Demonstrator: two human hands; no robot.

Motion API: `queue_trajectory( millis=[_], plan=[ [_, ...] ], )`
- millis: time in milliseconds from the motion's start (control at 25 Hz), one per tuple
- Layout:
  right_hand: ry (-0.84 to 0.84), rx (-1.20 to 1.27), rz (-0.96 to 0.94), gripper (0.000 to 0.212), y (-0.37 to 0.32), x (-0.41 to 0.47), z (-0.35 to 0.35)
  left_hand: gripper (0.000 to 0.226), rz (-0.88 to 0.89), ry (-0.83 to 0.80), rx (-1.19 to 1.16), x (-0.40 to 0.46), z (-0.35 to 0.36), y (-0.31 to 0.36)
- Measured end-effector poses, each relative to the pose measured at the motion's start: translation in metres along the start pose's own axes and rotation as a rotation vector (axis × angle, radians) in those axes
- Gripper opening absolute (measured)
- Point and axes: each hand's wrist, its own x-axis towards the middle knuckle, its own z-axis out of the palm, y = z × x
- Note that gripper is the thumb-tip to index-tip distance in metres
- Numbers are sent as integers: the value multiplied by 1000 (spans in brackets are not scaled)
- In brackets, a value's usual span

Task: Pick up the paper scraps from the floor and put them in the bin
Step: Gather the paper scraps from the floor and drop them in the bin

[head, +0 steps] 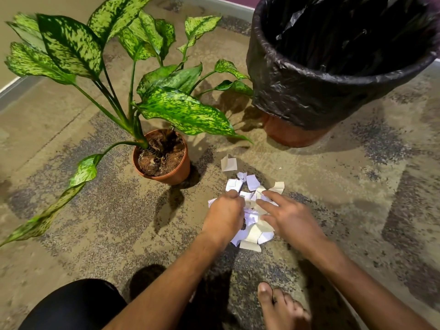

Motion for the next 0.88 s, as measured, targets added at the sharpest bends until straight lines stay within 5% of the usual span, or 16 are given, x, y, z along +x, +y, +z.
queue_trajectory(
  millis=[200,600,880],
  plan=[
    [133,45,39,62,2,0,-9,13,74,148,-63,0,-6,3],
    [296,245,226,37,12,12,-81,2,76,505,-253,37,-50,28],
    [750,259,96,22,26,33,-189,5,30,721,-366,48,-72,48]
  ],
)
